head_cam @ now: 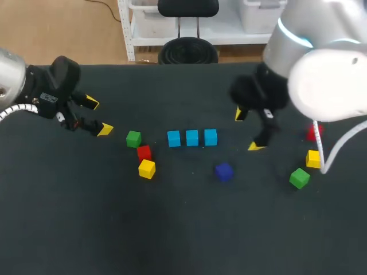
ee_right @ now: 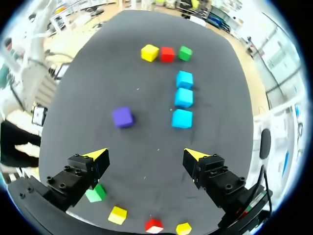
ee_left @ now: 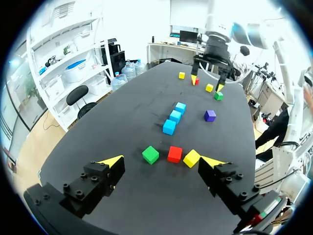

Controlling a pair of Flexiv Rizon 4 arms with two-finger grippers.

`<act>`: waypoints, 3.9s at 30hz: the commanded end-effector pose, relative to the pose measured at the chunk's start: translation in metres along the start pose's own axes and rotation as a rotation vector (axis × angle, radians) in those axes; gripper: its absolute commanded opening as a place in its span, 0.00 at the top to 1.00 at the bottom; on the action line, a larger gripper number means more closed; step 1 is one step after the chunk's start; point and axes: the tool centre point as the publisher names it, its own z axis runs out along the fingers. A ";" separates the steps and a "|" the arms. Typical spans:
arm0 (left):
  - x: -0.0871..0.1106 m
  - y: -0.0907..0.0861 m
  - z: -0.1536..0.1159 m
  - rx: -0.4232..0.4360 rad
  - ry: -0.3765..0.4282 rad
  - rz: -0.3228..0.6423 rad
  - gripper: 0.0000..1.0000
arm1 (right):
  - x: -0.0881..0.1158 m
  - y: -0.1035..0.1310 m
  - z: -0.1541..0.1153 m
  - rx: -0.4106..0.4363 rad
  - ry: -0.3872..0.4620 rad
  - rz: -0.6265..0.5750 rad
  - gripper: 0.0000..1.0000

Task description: Place the blue cubes, place green cubes on the blue cubes, place the yellow cubes on the green cubes, then place the red cubes on the yellow cubes, and place purple cube on the red cubes.

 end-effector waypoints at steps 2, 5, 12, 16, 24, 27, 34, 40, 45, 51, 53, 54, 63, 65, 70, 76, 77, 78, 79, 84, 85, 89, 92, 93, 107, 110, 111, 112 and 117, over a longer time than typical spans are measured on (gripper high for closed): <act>0.002 0.000 -0.001 0.001 -0.007 0.003 0.00 | 0.014 0.012 -0.011 -0.033 -0.019 -0.097 0.00; 0.002 0.000 -0.001 0.001 -0.007 0.003 0.00 | 0.021 0.019 -0.013 -0.063 -0.022 -0.156 0.00; 0.002 0.000 -0.001 0.001 -0.007 0.003 0.00 | 0.039 0.038 -0.014 -0.104 0.037 -0.251 0.00; 0.002 0.000 -0.001 0.001 -0.007 0.003 0.00 | 0.045 0.050 -0.016 -0.132 0.070 -0.295 0.00; 0.002 0.000 -0.001 0.001 -0.007 0.003 0.00 | 0.060 0.078 -0.025 -0.157 0.091 -0.342 0.00; 0.002 0.000 -0.001 0.001 -0.007 0.003 0.00 | 0.068 0.087 -0.027 -0.160 0.105 -0.341 0.00; 0.002 0.000 -0.001 0.001 -0.007 0.003 0.00 | 0.082 0.104 -0.025 -0.158 0.111 -0.323 0.00; 0.002 0.000 -0.001 0.001 -0.007 0.003 0.00 | 0.094 0.112 -0.009 -0.173 0.113 -0.328 0.00; 0.002 0.000 -0.001 0.001 -0.007 0.003 0.00 | 0.105 0.108 0.005 -0.190 0.128 -0.373 0.00; 0.002 0.000 -0.001 0.001 -0.007 0.003 0.00 | 0.117 0.099 0.015 -0.193 0.144 -0.399 0.00; 0.002 0.000 -0.001 0.001 -0.007 0.003 0.00 | 0.118 0.096 0.017 -0.194 0.143 -0.405 0.00; 0.002 0.000 -0.001 0.001 -0.007 0.003 0.00 | 0.118 0.094 0.018 -0.195 0.143 -0.407 0.07; 0.002 0.000 -0.001 0.001 -0.007 0.003 0.00 | 0.117 0.091 0.027 -0.203 0.137 -0.429 0.59; 0.002 0.000 -0.001 0.001 -0.007 0.003 0.00 | 0.117 0.092 0.028 -0.204 0.137 -0.431 0.59; 0.002 0.000 -0.001 0.001 -0.007 0.003 0.00 | 0.117 0.094 0.030 -0.205 0.135 -0.426 0.65; 0.002 0.000 -0.001 0.001 -0.007 0.003 0.00 | 0.116 0.096 0.032 -0.201 0.134 -0.405 1.00; 0.002 0.000 -0.001 0.001 -0.007 0.003 0.00 | 0.116 0.097 0.031 -0.203 0.134 -0.392 1.00; 0.002 0.000 -0.001 0.001 -0.007 0.003 0.00 | 0.115 0.096 0.030 -0.204 0.130 -0.378 1.00; 0.002 0.000 -0.001 0.001 -0.007 0.003 0.00 | 0.115 0.096 0.029 -0.202 0.124 -0.361 1.00; 0.002 0.000 -0.001 0.001 -0.007 0.003 0.00 | 0.111 0.089 0.015 -0.178 0.095 -0.216 1.00; 0.002 0.000 -0.001 0.001 -0.007 0.003 0.00 | 0.110 0.087 0.012 -0.169 0.080 -0.195 1.00; 0.002 0.000 -0.001 0.001 -0.007 0.003 0.00 | 0.102 0.075 -0.001 -0.133 0.089 -0.119 1.00; 0.002 0.000 -0.001 0.001 -0.007 0.003 0.00 | 0.093 0.064 -0.011 -0.105 0.107 -0.083 1.00; 0.002 0.000 -0.001 0.001 -0.007 0.003 0.00 | 0.090 0.060 -0.014 -0.094 0.117 -0.076 1.00; 0.002 0.000 -0.001 0.001 -0.007 0.003 0.00 | 0.037 0.019 -0.041 0.070 0.143 0.101 1.00; 0.002 0.000 -0.001 0.001 -0.007 0.003 0.00 | 0.031 0.008 -0.040 0.094 0.130 0.147 1.00; 0.002 0.000 -0.001 0.001 -0.007 0.003 0.00 | 0.028 0.005 -0.040 0.096 0.128 0.155 1.00; 0.002 0.000 -0.001 0.001 -0.007 0.003 0.00 | 0.025 0.002 -0.039 0.102 0.131 0.169 1.00; 0.002 0.000 -0.001 0.001 -0.007 0.003 0.00 | 0.013 -0.014 -0.032 0.105 0.121 0.195 1.00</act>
